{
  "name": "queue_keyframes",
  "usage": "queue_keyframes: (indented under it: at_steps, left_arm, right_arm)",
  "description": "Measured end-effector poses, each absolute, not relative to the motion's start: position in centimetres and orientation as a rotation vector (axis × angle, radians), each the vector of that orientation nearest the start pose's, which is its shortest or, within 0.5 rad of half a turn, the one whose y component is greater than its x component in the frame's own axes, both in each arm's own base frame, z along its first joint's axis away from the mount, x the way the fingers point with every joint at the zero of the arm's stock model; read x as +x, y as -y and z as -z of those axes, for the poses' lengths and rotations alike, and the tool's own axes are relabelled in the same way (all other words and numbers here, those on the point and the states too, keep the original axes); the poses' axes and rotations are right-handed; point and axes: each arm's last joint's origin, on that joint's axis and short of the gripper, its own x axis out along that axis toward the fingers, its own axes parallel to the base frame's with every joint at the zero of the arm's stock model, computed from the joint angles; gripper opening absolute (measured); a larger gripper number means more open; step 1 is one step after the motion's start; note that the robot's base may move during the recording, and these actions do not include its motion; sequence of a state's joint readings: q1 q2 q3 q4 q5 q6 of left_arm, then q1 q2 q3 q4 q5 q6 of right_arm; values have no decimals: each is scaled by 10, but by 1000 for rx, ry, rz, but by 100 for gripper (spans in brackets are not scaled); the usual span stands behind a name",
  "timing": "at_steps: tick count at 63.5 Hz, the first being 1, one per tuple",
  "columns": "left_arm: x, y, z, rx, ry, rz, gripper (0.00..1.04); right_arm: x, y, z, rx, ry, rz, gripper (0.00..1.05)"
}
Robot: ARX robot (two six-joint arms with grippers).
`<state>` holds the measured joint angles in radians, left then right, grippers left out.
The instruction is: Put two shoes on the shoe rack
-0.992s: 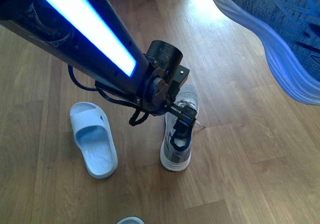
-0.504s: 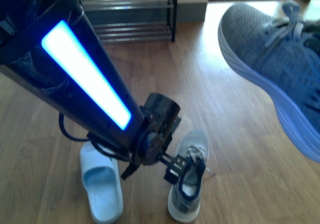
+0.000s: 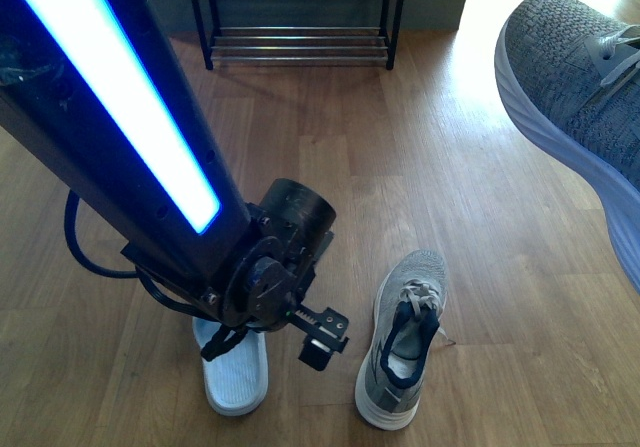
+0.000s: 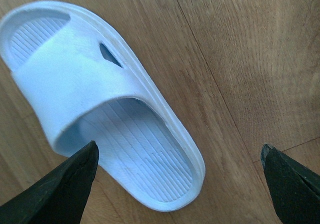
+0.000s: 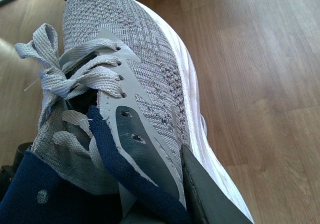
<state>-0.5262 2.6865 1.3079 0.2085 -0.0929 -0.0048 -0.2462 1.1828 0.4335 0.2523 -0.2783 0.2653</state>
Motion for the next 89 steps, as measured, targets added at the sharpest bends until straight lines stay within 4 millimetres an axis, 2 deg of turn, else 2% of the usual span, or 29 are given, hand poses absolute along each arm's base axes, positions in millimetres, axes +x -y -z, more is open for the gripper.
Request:
queue_keyframes:
  at_steps: [6, 16, 44, 59, 73, 89]
  left_arm:
    - [343, 199, 106, 292, -1138, 449, 95]
    - [332, 219, 110, 225, -1138, 589, 95]
    - [338, 233, 106, 81, -1081, 739, 95]
    - [340, 233, 105, 55, -1081, 747, 95]
    - [350, 245, 103, 31, -1059, 778, 95]
    - [355, 264, 123, 60, -1100, 780, 95]
  right_arm:
    - [220, 47, -179, 389, -483, 32, 1]
    - [220, 47, -179, 389, -483, 32, 1]
    - [220, 47, -179, 389, -483, 33, 1]
    - [220, 47, -179, 389, -483, 32, 1]
    - [220, 47, -179, 389, -483, 33, 1]
    - [220, 47, -179, 389, -483, 32, 1]
